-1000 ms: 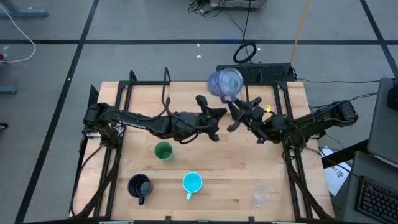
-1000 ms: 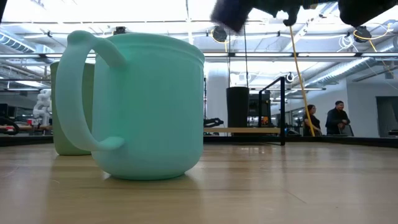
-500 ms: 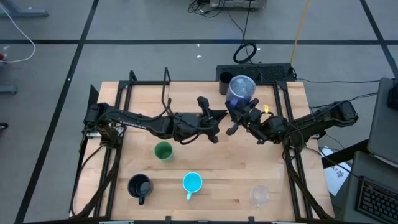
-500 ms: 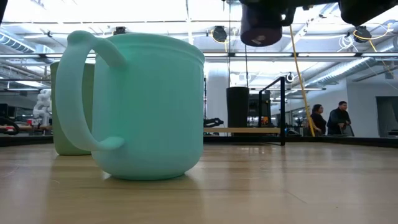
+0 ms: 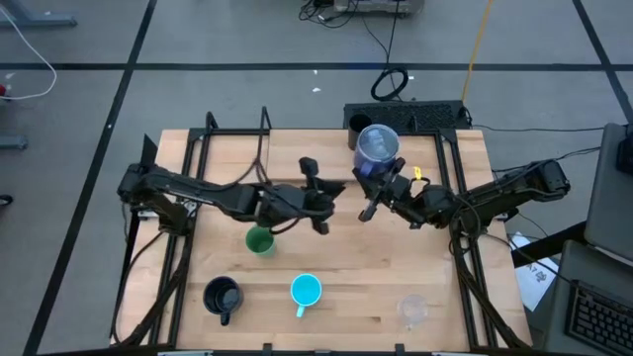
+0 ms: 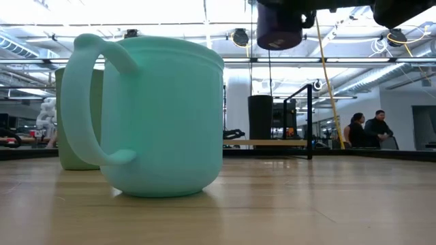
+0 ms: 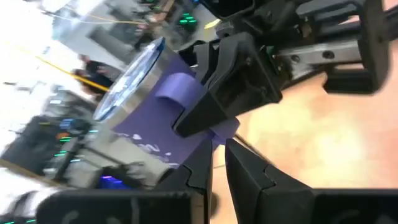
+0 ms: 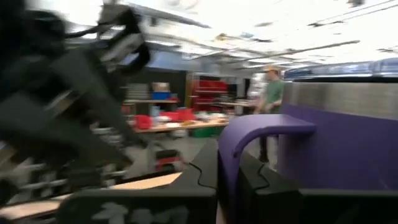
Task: Stack small to large cups/mugs on shelf
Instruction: Put the purple mug on the shelf
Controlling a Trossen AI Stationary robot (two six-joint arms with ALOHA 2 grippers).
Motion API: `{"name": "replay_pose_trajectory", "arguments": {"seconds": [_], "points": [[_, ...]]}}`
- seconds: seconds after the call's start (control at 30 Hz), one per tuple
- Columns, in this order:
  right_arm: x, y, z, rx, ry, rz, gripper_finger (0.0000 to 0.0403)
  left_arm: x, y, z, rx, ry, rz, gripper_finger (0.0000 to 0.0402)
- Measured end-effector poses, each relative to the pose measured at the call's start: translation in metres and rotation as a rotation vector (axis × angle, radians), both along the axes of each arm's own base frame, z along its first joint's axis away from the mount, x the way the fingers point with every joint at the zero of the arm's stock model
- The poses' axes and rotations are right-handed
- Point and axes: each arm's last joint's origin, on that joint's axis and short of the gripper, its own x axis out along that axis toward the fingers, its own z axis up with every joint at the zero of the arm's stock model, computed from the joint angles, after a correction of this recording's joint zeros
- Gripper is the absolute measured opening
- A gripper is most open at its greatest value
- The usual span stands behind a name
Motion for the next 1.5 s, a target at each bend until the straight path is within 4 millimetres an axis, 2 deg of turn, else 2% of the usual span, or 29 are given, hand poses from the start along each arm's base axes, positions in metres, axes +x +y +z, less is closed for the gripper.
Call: {"name": "replay_pose_trajectory", "arguments": {"seconds": [0.2,0.3,0.43,0.53,0.63,0.8,0.97,1.07,1.33,1.5], "points": [[0.005,0.000,-0.009,0.010,0.067,0.157,0.0001,-0.040,0.011,0.032,-0.183,0.022,-0.227,0.0047],[0.008,-0.002,-0.014,0.020,0.111,0.242,0.0001,-0.056,0.021,0.040,-0.246,0.056,-0.327,0.0047],[0.010,-0.003,-0.022,0.034,0.186,0.351,0.0001,-0.074,0.036,0.046,-0.291,0.104,-0.355,0.0049],[0.011,-0.002,-0.028,0.046,0.248,0.404,0.0001,-0.080,0.046,0.042,-0.338,0.167,-0.370,0.0072],[0.011,0.000,-0.035,0.069,0.308,0.457,0.0000,-0.080,0.049,0.036,-0.369,0.212,-0.393,0.0116],[0.010,0.002,-0.043,0.129,0.386,0.540,0.0000,-0.066,0.043,0.022,-0.343,0.280,-0.416,0.0192],[0.008,0.006,-0.052,0.210,0.467,0.599,0.0000,-0.053,0.031,0.010,-0.280,0.325,-0.431,0.0236],[0.007,0.013,-0.056,0.236,0.509,0.625,0.0000,-0.044,0.024,-0.001,-0.262,0.362,-0.453,0.0248],[0.001,0.036,-0.059,0.245,0.564,0.832,0.0003,-0.025,0.008,-0.026,-0.221,0.447,-0.505,0.0250],[-0.002,0.045,-0.061,0.250,0.596,0.916,0.0004,-0.020,0.002,-0.035,-0.206,0.482,-0.521,0.0250]]}}
